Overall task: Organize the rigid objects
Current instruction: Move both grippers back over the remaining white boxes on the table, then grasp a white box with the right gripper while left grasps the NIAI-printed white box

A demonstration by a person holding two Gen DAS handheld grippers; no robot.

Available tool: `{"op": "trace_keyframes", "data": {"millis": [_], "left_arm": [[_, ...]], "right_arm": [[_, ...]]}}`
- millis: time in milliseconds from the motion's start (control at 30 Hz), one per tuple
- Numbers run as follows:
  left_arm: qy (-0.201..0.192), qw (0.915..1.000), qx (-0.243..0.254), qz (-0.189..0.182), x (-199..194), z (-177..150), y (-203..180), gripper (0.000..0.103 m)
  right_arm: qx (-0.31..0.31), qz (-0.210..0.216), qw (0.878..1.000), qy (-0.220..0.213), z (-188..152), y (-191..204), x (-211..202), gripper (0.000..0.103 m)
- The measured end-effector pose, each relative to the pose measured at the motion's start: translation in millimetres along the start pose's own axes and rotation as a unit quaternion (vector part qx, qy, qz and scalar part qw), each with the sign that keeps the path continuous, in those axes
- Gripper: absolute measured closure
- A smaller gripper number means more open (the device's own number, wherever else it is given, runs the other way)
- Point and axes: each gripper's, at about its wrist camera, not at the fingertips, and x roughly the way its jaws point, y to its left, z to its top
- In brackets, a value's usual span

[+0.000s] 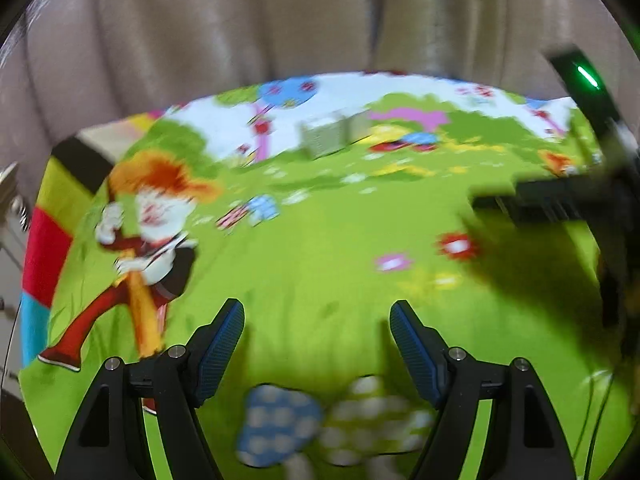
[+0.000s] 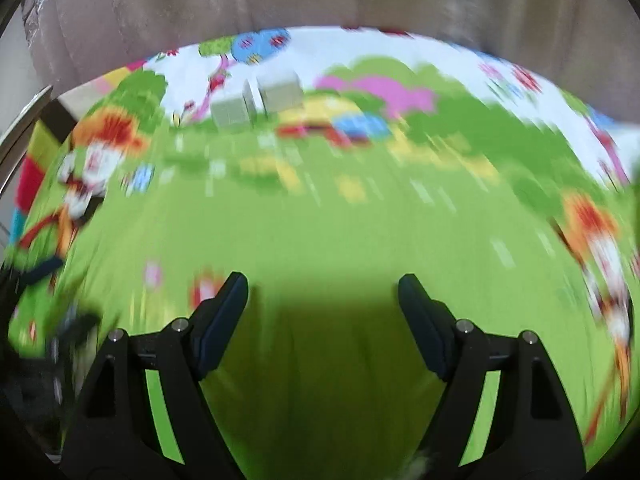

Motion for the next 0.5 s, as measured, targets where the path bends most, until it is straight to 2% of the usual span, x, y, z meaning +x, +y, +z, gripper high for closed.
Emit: {"op": "trace_keyframes", "data": {"millis": [67,167,267,433,467,500], "left_arm": [[0.028,0.9994,-0.019,-0.004,9,-3,9,0.027],[0.028,0.9983,-0.048,-0.018,9,-4,20,0.024],[0.051,0.9961,-0.064,-0.032,18,0,24,0.023],[0.048,0.9974,-0.047,-0.026,28,21,27,0.022],[0.047,0.9976,-0.044,-0.024,37,29,28,0.022],[0.048,0.9977,-0.043,-0.023,45,37,28,0.022]], "right_arm": [[-0.025,0.004,1.0,-0.005,30,16,28,0.023],[-0.063,-0.002,0.998,-0.007,73,34,67,0.023],[-0.078,-0.009,0.997,-0.008,109,44,101,0.023],[-0.089,0.003,0.996,-0.001,143,45,136,0.023],[-0.092,0.009,0.996,0.005,145,45,140,0.028],[-0.092,0.016,0.996,0.006,146,44,141,0.04]]}}
